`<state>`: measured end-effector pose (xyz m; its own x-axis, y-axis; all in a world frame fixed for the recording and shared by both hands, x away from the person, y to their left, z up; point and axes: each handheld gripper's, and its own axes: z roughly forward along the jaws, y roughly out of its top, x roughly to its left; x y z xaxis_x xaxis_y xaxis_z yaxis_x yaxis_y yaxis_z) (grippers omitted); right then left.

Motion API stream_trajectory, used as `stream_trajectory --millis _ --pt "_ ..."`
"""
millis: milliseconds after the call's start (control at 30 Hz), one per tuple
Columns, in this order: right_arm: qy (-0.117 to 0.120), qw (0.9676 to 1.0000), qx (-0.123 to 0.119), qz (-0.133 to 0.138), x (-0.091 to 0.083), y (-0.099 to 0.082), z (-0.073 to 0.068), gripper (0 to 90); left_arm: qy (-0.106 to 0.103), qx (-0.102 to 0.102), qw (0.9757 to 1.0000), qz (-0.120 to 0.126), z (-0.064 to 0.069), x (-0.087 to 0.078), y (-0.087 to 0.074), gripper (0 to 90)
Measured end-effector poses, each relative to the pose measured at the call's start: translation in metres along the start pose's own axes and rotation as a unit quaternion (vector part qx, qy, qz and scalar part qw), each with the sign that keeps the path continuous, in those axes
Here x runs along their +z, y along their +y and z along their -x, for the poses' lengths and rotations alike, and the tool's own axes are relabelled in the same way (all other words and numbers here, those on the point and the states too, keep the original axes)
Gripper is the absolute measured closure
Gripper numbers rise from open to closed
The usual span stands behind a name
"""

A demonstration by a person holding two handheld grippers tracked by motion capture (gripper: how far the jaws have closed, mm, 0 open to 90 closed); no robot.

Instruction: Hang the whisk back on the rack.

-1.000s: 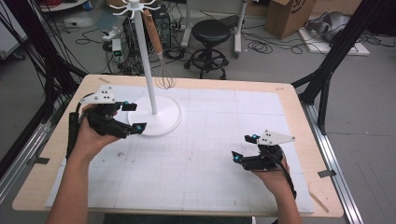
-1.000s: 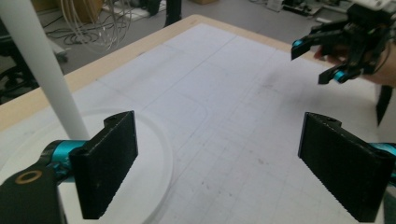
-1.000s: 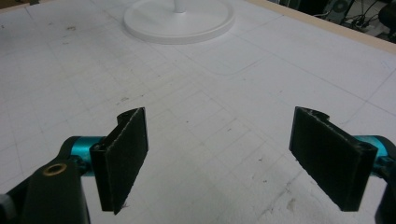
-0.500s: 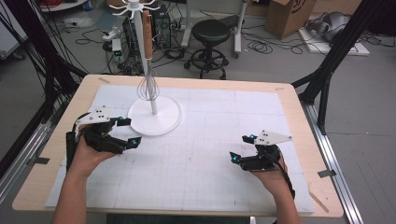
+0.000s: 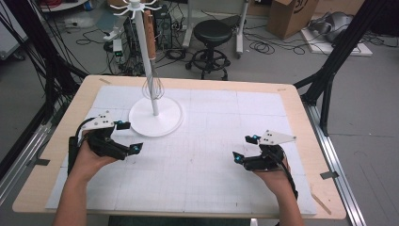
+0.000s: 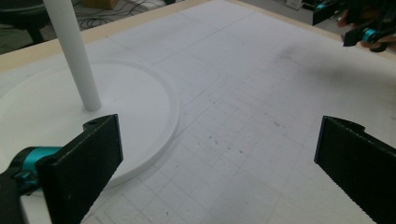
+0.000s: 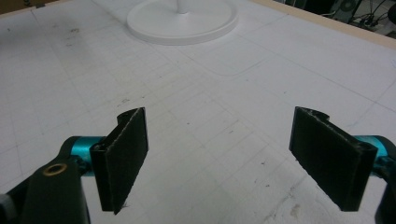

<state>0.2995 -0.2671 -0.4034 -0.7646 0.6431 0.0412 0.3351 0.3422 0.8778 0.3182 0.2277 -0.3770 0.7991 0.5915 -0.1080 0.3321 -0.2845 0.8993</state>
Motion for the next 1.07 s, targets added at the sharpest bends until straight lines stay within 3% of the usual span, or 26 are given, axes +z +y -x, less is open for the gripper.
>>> stream_trajectory --millis 267,567,1067 --pt "-0.007 0.9999 -0.006 -0.008 -0.0005 0.0001 -0.0029 19.2 -0.02 0.0 0.9997 0.012 0.0032 -0.0021 -0.0029 1.7" --pt "-0.011 0.9999 -0.006 -0.001 -0.0013 0.0005 -0.0022 19.2 -0.002 -0.001 1.0 0.005 0.0017 0.0008 -0.0061 1.7" --pt "-0.007 1.0 -0.002 0.001 -0.0013 0.0014 -0.0014 19.1 -0.009 -0.006 0.9999 -0.002 0.0003 0.0052 -0.0077 1.7"
